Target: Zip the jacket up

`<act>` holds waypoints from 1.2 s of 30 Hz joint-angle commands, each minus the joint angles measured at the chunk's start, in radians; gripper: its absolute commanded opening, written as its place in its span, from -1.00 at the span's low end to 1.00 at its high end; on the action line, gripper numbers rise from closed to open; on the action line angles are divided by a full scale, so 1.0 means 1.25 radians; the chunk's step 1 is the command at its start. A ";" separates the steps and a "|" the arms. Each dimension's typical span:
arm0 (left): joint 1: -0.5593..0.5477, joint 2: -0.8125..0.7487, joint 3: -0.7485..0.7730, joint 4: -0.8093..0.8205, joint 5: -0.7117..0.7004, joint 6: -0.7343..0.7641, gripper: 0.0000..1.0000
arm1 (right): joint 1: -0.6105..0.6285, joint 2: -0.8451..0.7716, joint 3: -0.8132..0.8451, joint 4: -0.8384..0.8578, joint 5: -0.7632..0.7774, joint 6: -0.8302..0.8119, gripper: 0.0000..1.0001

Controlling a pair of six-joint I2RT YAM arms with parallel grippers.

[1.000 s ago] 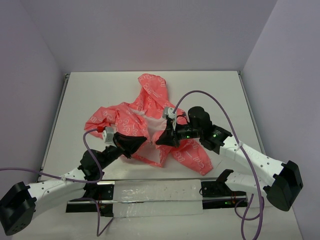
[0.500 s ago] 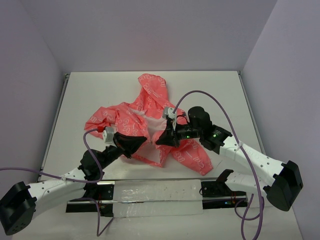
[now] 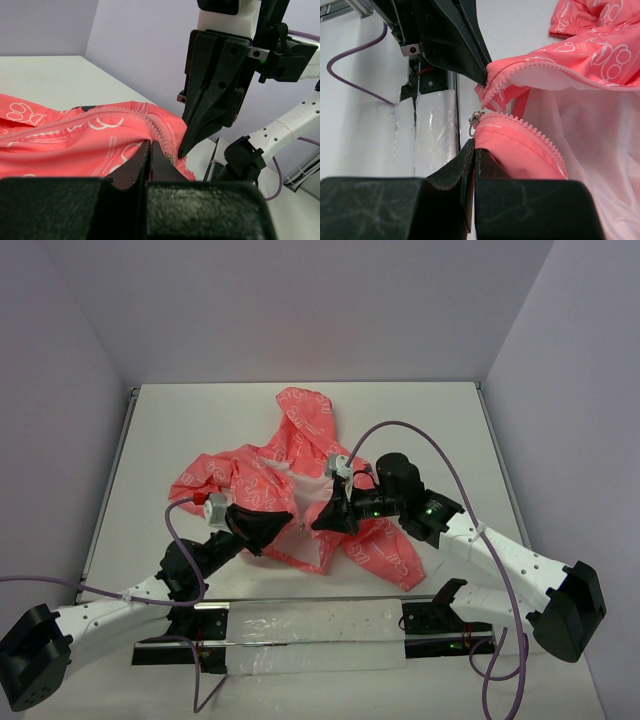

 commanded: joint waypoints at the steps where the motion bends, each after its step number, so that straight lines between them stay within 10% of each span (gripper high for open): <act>1: -0.005 0.006 0.012 0.053 0.010 -0.002 -1.00 | -0.005 -0.002 0.046 0.024 -0.018 0.002 -1.00; 36: -0.005 -0.008 -0.003 0.053 0.032 -0.016 -1.00 | -0.005 0.006 0.055 0.056 -0.001 0.019 -1.00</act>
